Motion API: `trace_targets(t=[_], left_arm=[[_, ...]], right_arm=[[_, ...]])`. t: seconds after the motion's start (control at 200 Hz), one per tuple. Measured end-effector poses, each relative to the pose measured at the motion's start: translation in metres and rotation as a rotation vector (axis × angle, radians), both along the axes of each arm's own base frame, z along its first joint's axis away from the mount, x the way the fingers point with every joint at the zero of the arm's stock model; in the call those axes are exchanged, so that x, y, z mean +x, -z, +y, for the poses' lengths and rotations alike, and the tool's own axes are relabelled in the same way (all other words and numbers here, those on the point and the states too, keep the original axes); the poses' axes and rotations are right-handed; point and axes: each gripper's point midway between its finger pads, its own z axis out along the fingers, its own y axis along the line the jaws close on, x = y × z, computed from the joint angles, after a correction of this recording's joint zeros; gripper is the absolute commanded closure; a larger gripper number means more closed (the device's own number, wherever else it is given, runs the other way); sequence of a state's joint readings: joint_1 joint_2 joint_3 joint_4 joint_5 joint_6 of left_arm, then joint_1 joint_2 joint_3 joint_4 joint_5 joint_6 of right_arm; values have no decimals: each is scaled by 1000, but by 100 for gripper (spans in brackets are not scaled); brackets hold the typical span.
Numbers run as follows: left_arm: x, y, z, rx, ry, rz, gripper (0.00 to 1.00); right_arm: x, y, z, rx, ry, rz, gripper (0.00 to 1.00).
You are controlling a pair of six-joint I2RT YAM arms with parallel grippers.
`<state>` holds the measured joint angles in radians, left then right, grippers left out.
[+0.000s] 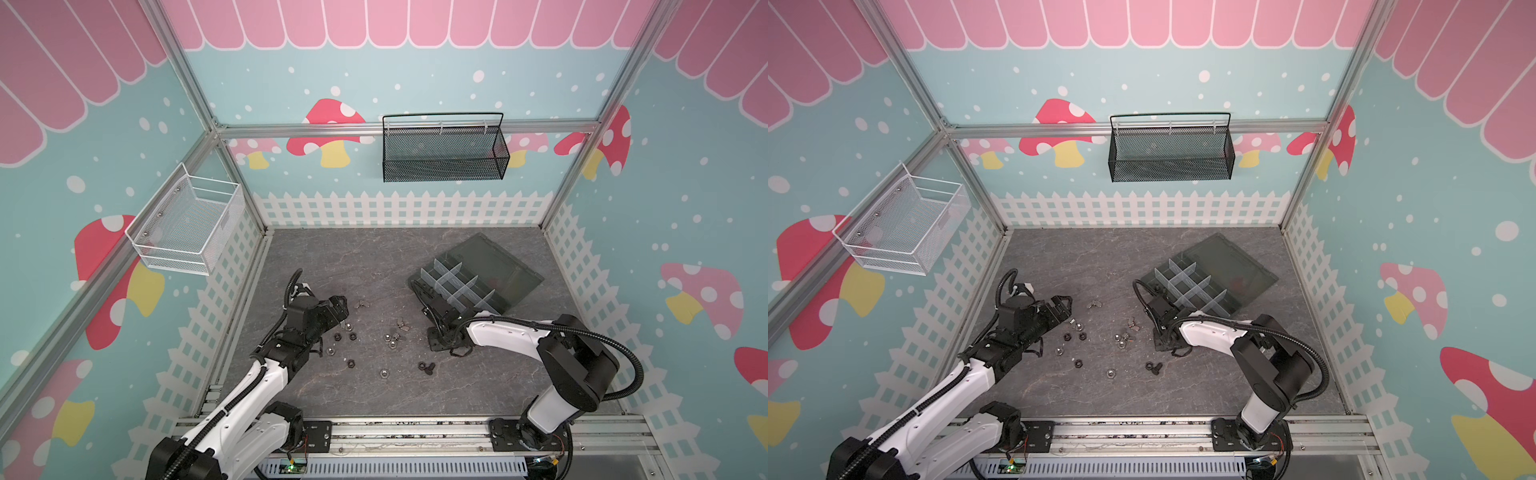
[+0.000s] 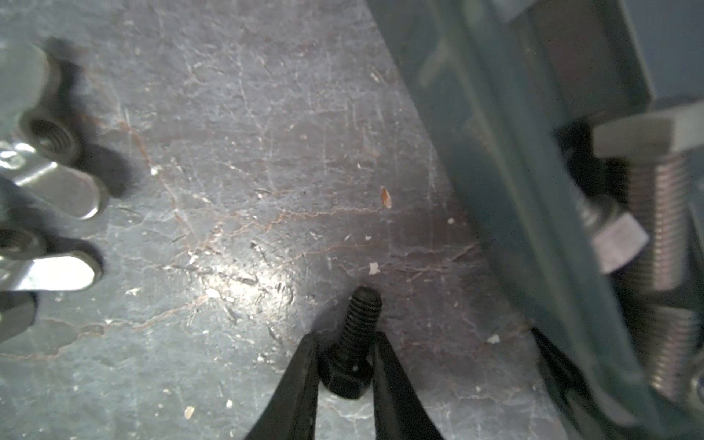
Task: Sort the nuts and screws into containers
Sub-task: 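Grasp the black hex bolt by its head with the right gripper, then carry the black bolt over the organizer box compartment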
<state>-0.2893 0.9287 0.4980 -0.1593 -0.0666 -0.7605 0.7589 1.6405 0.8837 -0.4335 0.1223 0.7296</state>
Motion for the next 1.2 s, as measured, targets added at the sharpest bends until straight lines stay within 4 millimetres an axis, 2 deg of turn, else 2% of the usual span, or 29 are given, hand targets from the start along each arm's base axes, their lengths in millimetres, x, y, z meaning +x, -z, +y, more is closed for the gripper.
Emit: trace_targets(t=[0.18,0.375,0.545,0.725,0.881,1.026,1.201], left_arm=[[0,0,0,0,0,0,0],[0,0,0,-2,-1,0,0],[0,0,0,-3,-2,0,0],[0,0,0,-7,-5,1,0],[0,-1,0,-13,-8,-1,0],[-1,-2,0,-14,-8,-4,0],[-1,-2,0,-17,-10,-6,0]], right_arm=[[1,-1,2,6,-4,-4,92],[0,-3,2,13,-10,-5,96],[6,-27,6,42,-29,-59,95],[34,-72,18,93,-32,-181,96],[62,-99,16,109,-13,-262,96],[84,-109,9,96,-3,-301,95],[107,-104,2,61,5,-308,95]])
